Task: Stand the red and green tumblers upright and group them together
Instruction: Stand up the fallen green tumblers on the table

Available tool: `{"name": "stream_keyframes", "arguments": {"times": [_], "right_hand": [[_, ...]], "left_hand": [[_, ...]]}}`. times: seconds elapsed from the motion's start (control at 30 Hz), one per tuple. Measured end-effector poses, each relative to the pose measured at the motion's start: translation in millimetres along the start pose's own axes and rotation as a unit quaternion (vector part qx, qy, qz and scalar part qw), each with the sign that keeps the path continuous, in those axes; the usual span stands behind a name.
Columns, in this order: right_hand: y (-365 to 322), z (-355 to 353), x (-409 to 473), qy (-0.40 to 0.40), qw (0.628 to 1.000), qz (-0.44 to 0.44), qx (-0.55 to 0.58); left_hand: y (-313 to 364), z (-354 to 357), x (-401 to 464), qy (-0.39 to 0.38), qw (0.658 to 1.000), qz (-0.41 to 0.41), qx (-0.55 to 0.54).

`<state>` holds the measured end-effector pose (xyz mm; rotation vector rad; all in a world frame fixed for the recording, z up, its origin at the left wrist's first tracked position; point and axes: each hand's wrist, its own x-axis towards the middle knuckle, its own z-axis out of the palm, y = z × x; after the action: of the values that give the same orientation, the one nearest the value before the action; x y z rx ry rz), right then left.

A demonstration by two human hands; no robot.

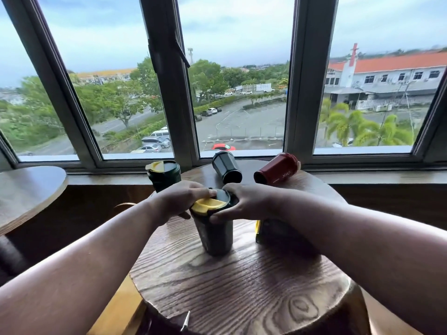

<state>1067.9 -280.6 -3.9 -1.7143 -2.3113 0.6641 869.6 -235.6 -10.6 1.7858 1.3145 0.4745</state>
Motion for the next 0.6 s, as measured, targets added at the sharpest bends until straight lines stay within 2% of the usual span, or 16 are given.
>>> {"name": "stream_keyframes", "arguments": {"times": [0.1,0.23,0.3,0.37,0.43,0.5,0.6], "right_hand": [[5.4,1.9,1.0,0.006,1.000,0.001,0.029],[7.4,1.8,-2.0,0.005,0.999,0.002,0.045],[10.0,-0.1,-5.7,0.005,0.999,0.000,0.050],[17.5,-2.7,-10.4,0.019,0.999,-0.003,0.032],[28.1,-6.5,-18.9,0.031,0.999,-0.001,-0.008],[43.1,-9.6,-28.7,0.034,0.999,0.008,-0.041],[63.6,-15.1,-44.4,0.002,0.996,0.047,-0.073]], "left_hand": [[3.5,-0.8,1.1,0.032,0.999,0.000,0.036],[7.6,-5.4,1.3,0.035,0.997,0.001,0.068],[13.6,-7.4,-1.7,0.054,0.995,0.016,0.079],[20.4,-6.8,-4.0,0.103,0.988,0.058,0.099],[31.0,-3.4,-8.8,0.173,0.962,0.133,0.162],[44.6,6.5,-16.3,0.203,0.923,0.224,0.240],[65.7,31.4,-25.0,0.144,0.875,0.318,0.335]]}}
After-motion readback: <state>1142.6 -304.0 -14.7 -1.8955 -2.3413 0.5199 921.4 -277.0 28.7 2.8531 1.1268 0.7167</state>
